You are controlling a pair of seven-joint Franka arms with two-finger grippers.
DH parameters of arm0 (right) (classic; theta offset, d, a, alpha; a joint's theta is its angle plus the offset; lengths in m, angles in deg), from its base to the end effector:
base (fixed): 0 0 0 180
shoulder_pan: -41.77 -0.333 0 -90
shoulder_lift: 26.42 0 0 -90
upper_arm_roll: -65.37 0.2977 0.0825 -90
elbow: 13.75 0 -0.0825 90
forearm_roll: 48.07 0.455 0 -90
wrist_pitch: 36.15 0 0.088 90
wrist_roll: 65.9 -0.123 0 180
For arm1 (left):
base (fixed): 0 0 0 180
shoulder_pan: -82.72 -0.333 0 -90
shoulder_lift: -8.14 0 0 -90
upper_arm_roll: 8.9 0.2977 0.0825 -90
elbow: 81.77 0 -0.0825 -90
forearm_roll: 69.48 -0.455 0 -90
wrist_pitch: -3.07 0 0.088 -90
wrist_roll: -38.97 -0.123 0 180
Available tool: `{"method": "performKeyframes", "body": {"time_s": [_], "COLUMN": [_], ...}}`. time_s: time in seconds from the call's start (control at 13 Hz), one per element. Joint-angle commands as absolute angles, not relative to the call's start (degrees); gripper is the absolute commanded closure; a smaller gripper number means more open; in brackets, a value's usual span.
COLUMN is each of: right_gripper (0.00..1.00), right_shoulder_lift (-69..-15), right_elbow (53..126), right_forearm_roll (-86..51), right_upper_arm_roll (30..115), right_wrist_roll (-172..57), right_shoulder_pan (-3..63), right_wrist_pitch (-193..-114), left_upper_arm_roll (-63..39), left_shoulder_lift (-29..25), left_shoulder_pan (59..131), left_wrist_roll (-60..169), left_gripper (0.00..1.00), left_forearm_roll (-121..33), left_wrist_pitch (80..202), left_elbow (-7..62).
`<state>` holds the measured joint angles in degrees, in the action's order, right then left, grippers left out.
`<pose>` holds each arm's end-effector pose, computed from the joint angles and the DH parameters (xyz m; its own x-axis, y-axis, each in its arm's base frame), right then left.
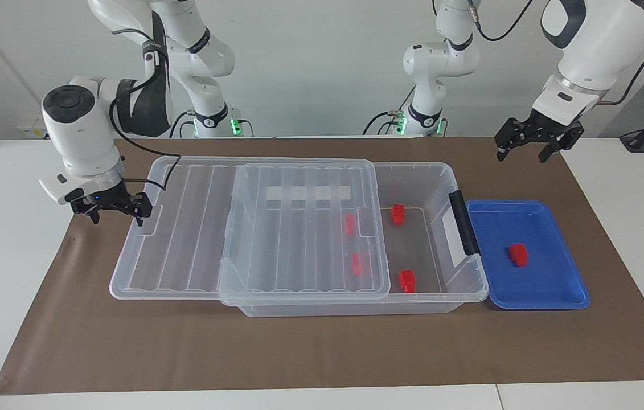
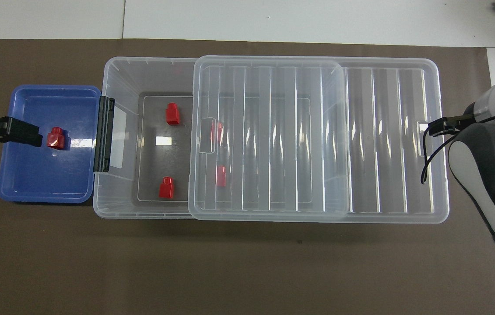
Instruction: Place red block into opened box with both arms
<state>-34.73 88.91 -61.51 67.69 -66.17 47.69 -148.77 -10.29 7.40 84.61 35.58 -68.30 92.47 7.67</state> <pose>0.6688 -0.0614 0.4114 0.9996 0.0215 0.0206 0.0167 -0.9773 0.2113 0.6267 -0.0384 0.5865 0.9931 -0.1163 -0.0123 -0.1161 -0.9930 0.0217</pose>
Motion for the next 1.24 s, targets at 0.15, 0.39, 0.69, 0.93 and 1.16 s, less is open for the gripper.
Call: {"method": "performKeyframes", "body": {"time_s": [0.15, 0.39, 0.69, 0.93, 1.16], "right_gripper": [0.00, 0.00, 0.00, 0.00, 0.00], "right_shoulder_lift": [-33.6, -33.3, -30.4, -27.0, -25.3], "right_elbow": [89.4, 89.3, 88.7, 86.1, 80.4], "right_forearm_roll": [-62.9, -62.2, -57.2, -51.4, -51.3], "right_upper_arm_roll": [67.7, 67.9, 69.1, 69.1, 69.5], "right_wrist_roll": [-64.9, -65.7, -73.4, -73.5, -73.6], "right_shoulder_pan": [48.5, 48.4, 47.6, 47.7, 47.6], "right_wrist_pitch": [-147.3, -147.2, -146.4, -140.2, -128.2], "left_upper_arm_roll": [-9.7, -9.7, -9.7, -9.7, -9.7], "left_shoulder_lift": [11.6, 12.7, 10.3, 6.4, 3.6], "left_shoulder_pan": [83.3, 80.4, 78.8, 76.3, 72.3], "left_wrist_roll": [34.9, 32.5, 30.8, 30.7, 27.2], "left_gripper": [0.00, 0.00, 0.00, 0.00, 0.00], "left_forearm_roll": [-70.2, -71.3, -71.3, -71.3, -71.3], "left_wrist_pitch": [103.7, 112.6, 123.1, 138.9, 143.9], "left_elbow": [16.8, 21.7, 26.8, 37.1, 40.0]}}
